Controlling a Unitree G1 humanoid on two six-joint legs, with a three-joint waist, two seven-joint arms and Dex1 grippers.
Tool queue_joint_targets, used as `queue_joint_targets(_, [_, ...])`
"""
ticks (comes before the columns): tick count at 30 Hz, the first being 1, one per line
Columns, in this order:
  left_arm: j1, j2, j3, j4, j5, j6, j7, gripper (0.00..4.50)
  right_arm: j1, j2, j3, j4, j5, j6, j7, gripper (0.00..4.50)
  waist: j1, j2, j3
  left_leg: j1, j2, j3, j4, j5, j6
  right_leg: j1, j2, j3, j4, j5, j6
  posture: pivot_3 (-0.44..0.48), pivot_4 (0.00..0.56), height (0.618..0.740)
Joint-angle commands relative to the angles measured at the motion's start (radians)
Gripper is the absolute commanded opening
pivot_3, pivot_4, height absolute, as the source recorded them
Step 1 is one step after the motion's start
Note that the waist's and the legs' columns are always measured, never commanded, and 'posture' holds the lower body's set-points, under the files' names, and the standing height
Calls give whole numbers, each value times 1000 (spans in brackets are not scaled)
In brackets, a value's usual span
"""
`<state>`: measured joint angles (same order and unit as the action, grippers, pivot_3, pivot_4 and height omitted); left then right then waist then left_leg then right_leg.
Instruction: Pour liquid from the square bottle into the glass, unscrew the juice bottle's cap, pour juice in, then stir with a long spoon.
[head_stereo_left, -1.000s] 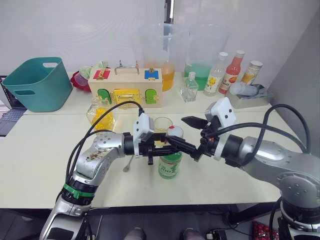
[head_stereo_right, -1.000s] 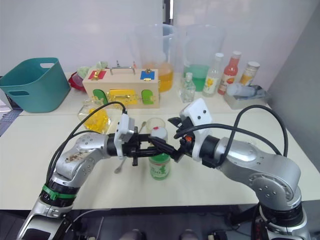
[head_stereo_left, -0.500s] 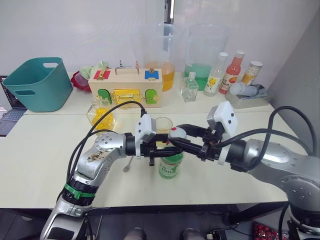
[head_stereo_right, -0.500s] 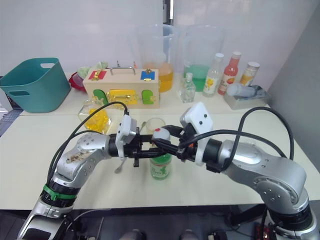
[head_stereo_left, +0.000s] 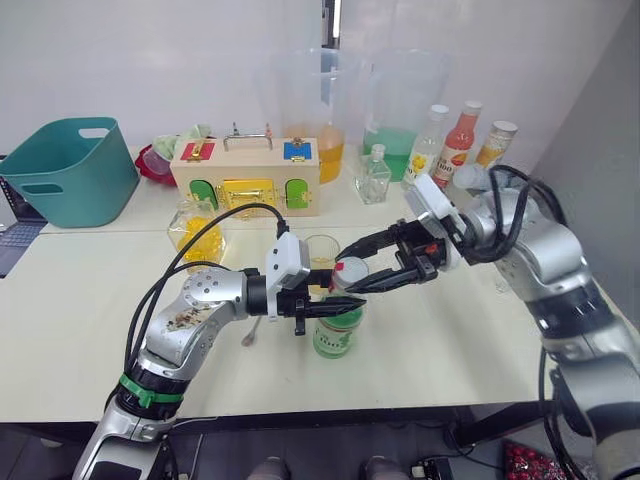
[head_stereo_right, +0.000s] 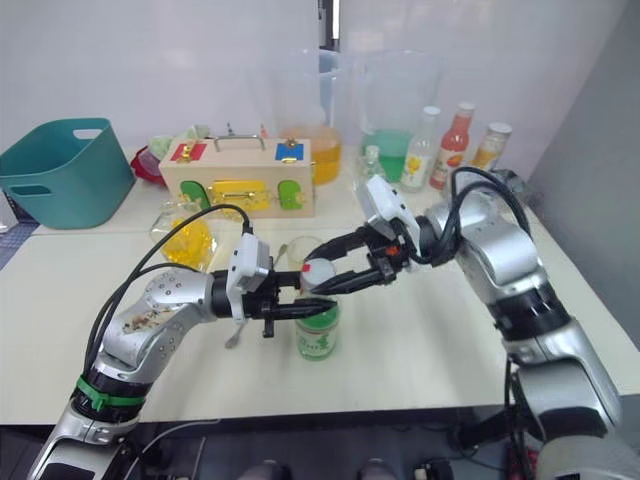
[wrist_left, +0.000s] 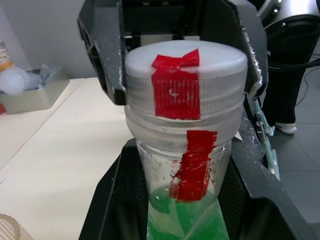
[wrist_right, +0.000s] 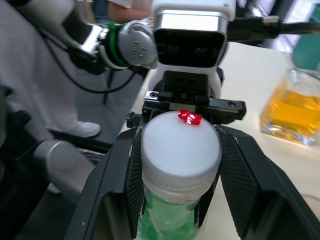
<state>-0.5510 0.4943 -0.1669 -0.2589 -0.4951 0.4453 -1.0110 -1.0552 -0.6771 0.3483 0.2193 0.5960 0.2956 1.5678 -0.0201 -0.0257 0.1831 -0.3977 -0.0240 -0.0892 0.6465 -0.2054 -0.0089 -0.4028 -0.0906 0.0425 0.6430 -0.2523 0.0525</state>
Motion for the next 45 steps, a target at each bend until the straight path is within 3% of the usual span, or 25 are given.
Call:
queue_joint_targets(1, [8, 12, 18, -34, -2, 18, 18, 1398, -44, -4, 51, 107, -87, -94, 47, 1679, 0, 0, 0, 0, 0, 0, 0, 0, 0, 0, 0, 0, 1, 0, 0, 0, 150, 740])
queue_joint_targets(6, [16, 15, 22, -45, -5, 25, 30, 1398, -76, 9, 58, 136, -71, -84, 47, 1679, 0, 0, 0, 0, 0, 0, 0, 0, 0, -1, 0, 0, 2, 0, -1, 0, 150, 740])
queue_joint_targets(8, [20, 13, 21, -47, -6, 25, 34, 1398, -67, -6, 52, 92, -48, -25, 47, 2742, 0, 0, 0, 1, 0, 0, 0, 0, 0, -1, 0, 0, 2, 0, -1, 0, 150, 740])
queue_joint_targets(11, [15, 9, 18, -40, -6, 22, 37, 1398, -51, -6, -6, 47, -30, 21, 35, 3726, 2, 0, 0, 0, 0, 0, 0, 0, 0, -3, -1, 0, 3, 0, -1, 0, 150, 740])
queue_joint_targets(16, [15, 10, 18, -34, -9, 18, 35, 1398, -31, -30, -102, -52, 42, 172, 12, 3726, 5, 0, 0, -4, -1, 0, 0, 0, 0, -6, -1, 0, 3, 1, -1, 0, 150, 740])
queue_joint_targets(20, [19, 7, 17, -27, -8, 11, 34, 1398, 56, -61, -199, -210, 122, 328, -88, 3726, 9, 0, 0, -7, -1, -1, 0, 0, 0, -9, -2, 0, 4, 1, -1, 0, 150, 740])
queue_joint_targets(24, [14, -2, 13, -18, -5, 6, 35, 1398, 171, -59, -287, -393, 171, 431, -256, 3726, 8, 0, 0, -7, -1, 0, 0, 0, 0, -9, -2, 0, 4, 1, -1, 0, 150, 740])
queue_joint_targets(28, [7, -11, 8, -7, -3, 1, 29, 1398, 253, 29, -354, -504, 153, 462, -519, 3726, 7, 0, 0, -7, -1, 1, 0, 0, 0, -10, -2, 1, 4, 1, -1, 0, 150, 740])
queue_joint_targets(31, [-2, -19, 2, 7, 0, -4, 20, 1398, 298, 46, -384, -571, 166, 503, -611, 3726, 14, 0, 0, -7, -1, 0, 0, 0, 0, -9, -2, 1, 4, 1, -1, 0, 150, 740])
queue_joint_targets(45, [-16, -26, -3, 35, 15, -22, 1, 1398, 372, 9, -382, -672, 219, 563, -664, 3726, 16, 0, 0, -7, -2, 0, 1, 0, 0, -7, -2, 0, 3, 1, 0, 0, 150, 740])
